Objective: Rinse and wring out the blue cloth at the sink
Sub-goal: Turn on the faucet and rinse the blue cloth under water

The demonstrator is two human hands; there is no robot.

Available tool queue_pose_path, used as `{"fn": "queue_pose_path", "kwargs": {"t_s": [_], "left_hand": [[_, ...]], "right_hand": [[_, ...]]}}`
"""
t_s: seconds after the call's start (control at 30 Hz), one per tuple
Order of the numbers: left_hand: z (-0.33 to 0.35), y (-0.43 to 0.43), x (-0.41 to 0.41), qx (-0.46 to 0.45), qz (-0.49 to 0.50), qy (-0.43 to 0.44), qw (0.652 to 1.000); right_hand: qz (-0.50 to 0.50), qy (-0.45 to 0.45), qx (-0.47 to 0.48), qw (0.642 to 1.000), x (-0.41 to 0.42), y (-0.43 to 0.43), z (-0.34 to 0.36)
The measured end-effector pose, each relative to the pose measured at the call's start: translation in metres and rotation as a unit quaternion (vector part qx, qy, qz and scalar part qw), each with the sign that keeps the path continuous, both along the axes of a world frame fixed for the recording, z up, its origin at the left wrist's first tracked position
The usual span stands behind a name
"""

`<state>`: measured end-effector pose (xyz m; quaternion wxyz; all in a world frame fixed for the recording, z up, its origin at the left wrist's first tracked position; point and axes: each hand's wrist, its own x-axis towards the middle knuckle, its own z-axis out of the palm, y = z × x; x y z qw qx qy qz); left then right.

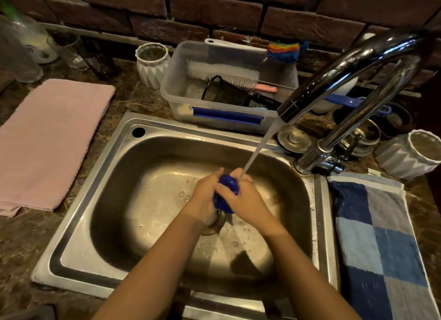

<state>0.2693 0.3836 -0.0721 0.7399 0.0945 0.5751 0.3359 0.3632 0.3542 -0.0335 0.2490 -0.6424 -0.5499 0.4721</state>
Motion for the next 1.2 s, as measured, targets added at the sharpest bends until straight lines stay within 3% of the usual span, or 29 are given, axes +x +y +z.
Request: {"fn": "queue_pose_path", "kwargs": {"t_s": [0.07, 0.13, 0.2, 0.3, 0.4, 0.47, 0.57, 0.67, 0.8, 0.93, 1.03, 1.1, 1.2], "left_hand": [[-0.003, -0.003, 0.009, 0.001, 0.051, -0.032, 0.998], [0.002, -0.010, 0.018, 0.018, 0.058, -0.036, 0.997], [0.004, -0.012, 0.020, 0.058, 0.039, 0.039, 0.997], [0.021, -0.010, 0.020, 0.132, 0.026, 0.133, 0.982], [0.039, -0.002, 0.017, 0.185, -0.018, 0.217, 0.958], [0.047, 0.006, 0.013, 0.189, -0.023, 0.225, 0.956], [0.046, 0.006, 0.013, 0.158, -0.031, 0.175, 0.971], [0.050, -0.004, 0.026, 0.136, -0.027, 0.105, 0.985], [0.047, -0.008, 0.030, 0.187, -0.035, 0.199, 0.961], [0.050, -0.003, 0.023, 0.189, -0.044, 0.218, 0.957], [0.053, 0.005, 0.011, 0.137, -0.018, 0.124, 0.983], [0.055, 0.002, 0.012, 0.099, -0.019, 0.073, 0.992], [0.056, -0.008, 0.028, 0.097, 0.004, 0.089, 0.991]], "right_hand": [[-0.005, -0.105, 0.022, 0.994, -0.016, 0.001, 0.006], [-0.082, -0.174, 0.021, 0.981, -0.021, 0.015, 0.011], [-0.155, -0.137, 0.007, 0.978, -0.019, 0.030, 0.010], [-0.175, -0.074, -0.004, 0.982, -0.011, 0.038, -0.001], [-0.152, -0.111, 0.053, 0.981, -0.006, 0.019, -0.006], [-0.159, -0.123, 0.069, 0.977, -0.012, 0.001, 0.001], [-0.130, -0.179, 0.115, 0.968, -0.027, -0.016, 0.016], [-0.203, -0.156, 0.103, 0.961, -0.021, 0.000, 0.029], [-0.265, -0.034, 0.021, 0.963, -0.006, 0.023, 0.025], [-0.257, -0.019, 0.006, 0.966, -0.007, 0.014, 0.022], [-0.179, -0.120, 0.058, 0.975, -0.029, -0.005, 0.024], [-0.177, -0.158, 0.081, 0.968, -0.033, -0.008, 0.030], [-0.270, -0.047, 0.011, 0.962, -0.012, 0.018, 0.032]]}}
